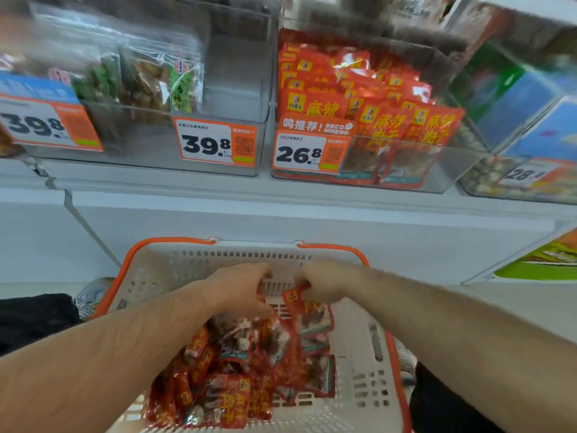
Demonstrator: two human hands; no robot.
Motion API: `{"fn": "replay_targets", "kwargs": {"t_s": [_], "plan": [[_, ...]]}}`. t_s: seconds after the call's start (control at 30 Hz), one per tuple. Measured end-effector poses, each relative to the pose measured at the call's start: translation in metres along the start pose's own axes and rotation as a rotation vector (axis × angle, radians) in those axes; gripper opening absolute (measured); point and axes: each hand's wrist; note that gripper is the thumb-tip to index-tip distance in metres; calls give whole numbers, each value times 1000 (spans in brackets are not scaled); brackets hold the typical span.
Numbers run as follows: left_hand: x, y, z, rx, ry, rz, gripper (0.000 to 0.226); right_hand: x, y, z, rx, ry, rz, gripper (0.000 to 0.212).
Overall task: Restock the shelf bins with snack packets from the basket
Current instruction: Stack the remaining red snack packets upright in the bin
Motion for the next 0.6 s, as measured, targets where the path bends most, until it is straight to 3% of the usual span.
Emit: {"fn": "replay_targets", "kwargs": {"t_s": [0.1, 0.27, 0.33, 0.4, 0.47, 0.6], "plan": [[7, -1, -11, 13, -220, -47, 74, 63, -20, -5, 51, 9, -119, 14], [26, -1, -41, -35, -700, -207, 47, 130, -50, -5, 56, 150, -311, 19], [39, -3, -54, -41, -829, -300, 38, 141, -62, -6, 14, 316, -417, 23], [54, -3, -62, -29, -978, -373, 15, 146, -73, -9, -35, 583, -514, 22], [69, -3, -70, -36, -1034, -406, 18, 154, -84, -12, -86, 819, -616, 15], [94, -1, -85, -72, -1051, -481, 22, 167, -97, -18, -160, 1041, -773, 7]]}}
Point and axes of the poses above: each hand's wrist, its own y-axis towards the middle knuckle, its own x-axis out of the back of the hand, z = x × y, and after that the axes turned 13 degrees about -z, right-handed
